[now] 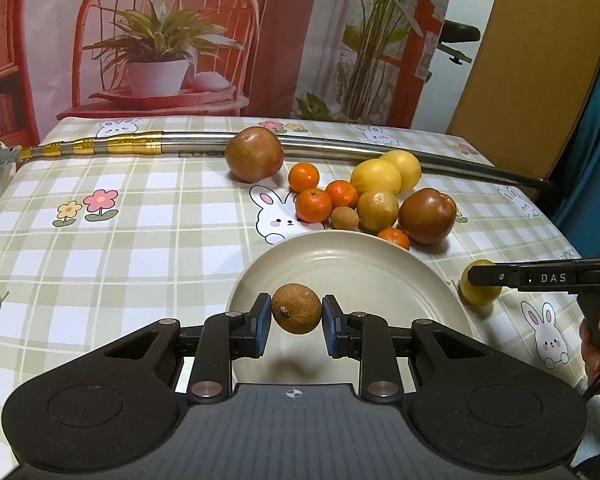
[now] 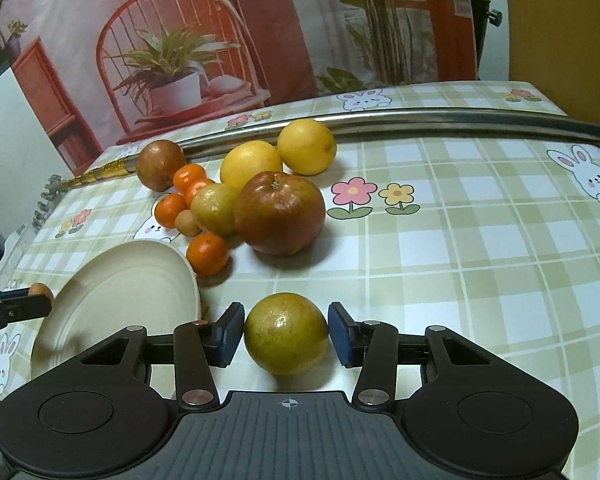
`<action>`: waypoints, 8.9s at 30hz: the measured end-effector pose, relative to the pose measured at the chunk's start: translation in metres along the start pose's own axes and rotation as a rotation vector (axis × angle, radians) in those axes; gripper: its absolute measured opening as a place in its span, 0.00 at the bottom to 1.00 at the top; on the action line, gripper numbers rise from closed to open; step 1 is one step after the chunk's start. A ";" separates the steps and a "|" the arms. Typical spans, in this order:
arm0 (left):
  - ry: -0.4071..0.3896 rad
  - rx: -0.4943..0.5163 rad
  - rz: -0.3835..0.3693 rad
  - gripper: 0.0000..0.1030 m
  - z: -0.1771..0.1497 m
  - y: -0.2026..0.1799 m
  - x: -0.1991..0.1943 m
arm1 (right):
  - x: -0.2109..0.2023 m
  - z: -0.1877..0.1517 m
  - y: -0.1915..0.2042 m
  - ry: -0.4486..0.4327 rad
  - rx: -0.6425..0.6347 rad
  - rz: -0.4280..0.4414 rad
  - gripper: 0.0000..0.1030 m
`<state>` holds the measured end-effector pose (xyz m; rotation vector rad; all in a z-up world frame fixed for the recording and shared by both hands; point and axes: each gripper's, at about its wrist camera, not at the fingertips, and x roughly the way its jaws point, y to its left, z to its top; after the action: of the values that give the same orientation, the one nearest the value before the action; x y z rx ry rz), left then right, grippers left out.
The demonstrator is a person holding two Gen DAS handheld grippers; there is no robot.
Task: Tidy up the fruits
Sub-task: 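Carry the brown fruit over the white plate and release it while the right tool releases the grapefruit there, then grasp a second small brown fruit from the pile with the left tool, then grasp a yellow-orange citrus fruit from the pile with the right tool, then release the brown fruit onto the white plate while the right tool releases the citrus there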
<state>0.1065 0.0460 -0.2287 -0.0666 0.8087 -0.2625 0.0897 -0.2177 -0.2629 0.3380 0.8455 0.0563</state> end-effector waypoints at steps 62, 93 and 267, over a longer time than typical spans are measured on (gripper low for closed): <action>0.093 0.021 0.059 0.28 -0.017 0.000 0.016 | 0.000 -0.006 0.078 0.077 -0.244 0.198 0.44; 0.175 -0.060 -0.171 0.28 0.101 -0.014 0.100 | -0.003 0.053 -0.013 -0.166 -0.034 0.033 0.44; -0.037 -0.104 -0.008 0.29 0.047 0.036 0.005 | -0.011 0.083 0.044 -0.164 -0.182 0.113 0.61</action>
<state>0.1507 0.0772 -0.2057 -0.1718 0.7849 -0.2261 0.1475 -0.2005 -0.1904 0.2153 0.6528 0.2067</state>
